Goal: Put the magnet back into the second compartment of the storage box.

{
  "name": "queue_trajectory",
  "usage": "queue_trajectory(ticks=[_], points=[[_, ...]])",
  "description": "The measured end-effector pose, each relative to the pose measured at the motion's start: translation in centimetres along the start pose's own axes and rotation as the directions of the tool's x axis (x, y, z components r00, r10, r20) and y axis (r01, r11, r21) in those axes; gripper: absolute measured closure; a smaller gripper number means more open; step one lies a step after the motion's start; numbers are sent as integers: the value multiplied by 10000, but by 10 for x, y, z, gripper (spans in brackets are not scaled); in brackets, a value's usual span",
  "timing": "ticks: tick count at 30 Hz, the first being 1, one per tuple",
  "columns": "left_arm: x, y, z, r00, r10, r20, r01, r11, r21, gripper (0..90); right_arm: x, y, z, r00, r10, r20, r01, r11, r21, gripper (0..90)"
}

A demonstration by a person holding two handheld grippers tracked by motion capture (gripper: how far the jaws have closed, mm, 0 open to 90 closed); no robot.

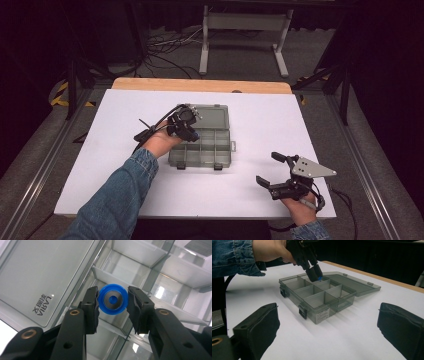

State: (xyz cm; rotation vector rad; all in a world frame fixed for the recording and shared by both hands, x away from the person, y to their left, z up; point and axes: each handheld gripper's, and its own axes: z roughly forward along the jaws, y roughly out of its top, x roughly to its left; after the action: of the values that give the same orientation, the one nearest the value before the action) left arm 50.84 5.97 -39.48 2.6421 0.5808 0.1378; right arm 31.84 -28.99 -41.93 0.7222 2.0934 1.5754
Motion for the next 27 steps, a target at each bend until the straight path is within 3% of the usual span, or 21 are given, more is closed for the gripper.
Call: queue_trajectory(ticks=[27], points=[[3, 3, 15, 10000, 74, 14, -75, 9988, 475, 620, 0, 0, 0, 10000, -12, -31, 12, 10000, 34, 43]])
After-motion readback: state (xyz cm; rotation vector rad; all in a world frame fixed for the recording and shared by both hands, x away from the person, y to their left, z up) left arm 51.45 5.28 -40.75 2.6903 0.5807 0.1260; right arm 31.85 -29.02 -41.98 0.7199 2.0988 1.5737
